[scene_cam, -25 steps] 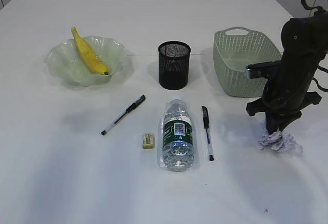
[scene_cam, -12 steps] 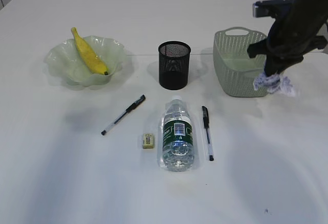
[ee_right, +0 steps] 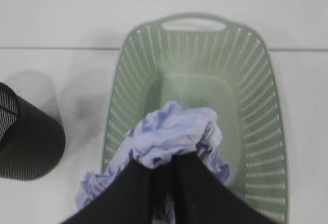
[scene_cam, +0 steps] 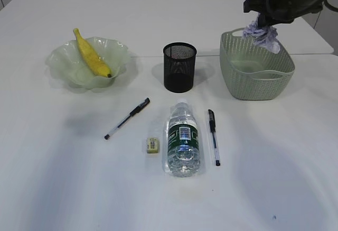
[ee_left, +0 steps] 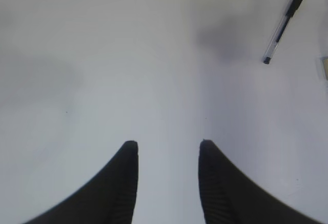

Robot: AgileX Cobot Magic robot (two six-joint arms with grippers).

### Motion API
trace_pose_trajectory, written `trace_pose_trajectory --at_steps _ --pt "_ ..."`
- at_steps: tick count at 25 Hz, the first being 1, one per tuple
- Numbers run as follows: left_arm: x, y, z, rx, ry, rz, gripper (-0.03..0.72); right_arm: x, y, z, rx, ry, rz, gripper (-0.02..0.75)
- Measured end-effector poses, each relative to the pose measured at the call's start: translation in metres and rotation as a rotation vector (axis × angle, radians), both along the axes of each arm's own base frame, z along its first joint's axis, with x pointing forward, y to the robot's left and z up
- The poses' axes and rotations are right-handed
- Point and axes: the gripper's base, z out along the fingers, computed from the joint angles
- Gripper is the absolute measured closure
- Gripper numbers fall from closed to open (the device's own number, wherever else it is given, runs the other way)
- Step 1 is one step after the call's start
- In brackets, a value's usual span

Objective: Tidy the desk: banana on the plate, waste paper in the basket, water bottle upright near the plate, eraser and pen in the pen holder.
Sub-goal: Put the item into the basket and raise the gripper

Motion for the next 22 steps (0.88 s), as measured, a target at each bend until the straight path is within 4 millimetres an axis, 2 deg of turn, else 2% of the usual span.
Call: trace_pose_trajectory --at_steps 6,9,12,14,16,19,22 --pt "0.0 0.0 0.0 0.0 0.002 0.0 0.412 0.02 0.002 -0.029 0.021 -0.055 -0.021 0.65" --pt "-0.001 0.0 -0.001 0.001 0.014 0.0 0.412 0.025 0.0 -0.045 0.002 -0.038 -0.032 0.543" --pt "-0.002 0.0 -0.001 0.002 0.031 -0.001 0.412 0.027 0.0 -0.052 -0.013 -0.033 -0.03 0.381" --pt "-0.003 0.0 -0.002 0.002 0.041 -0.001 0.412 0.029 0.0 -0.049 -0.01 -0.054 -0.031 0.303" --pt "-0.004 0.0 -0.002 0.001 0.05 -0.001 0.412 0.032 0.0 -0.043 -0.005 -0.076 -0.032 0.258" --pt "-0.004 0.0 -0.002 0.001 0.052 -0.001 0.412 0.034 0.002 -0.032 0.03 -0.077 -0.048 0.234" --pt "-0.004 0.0 -0.002 0.001 0.052 -0.001 0.412 0.028 0.002 -0.02 0.056 -0.008 -0.07 0.232"
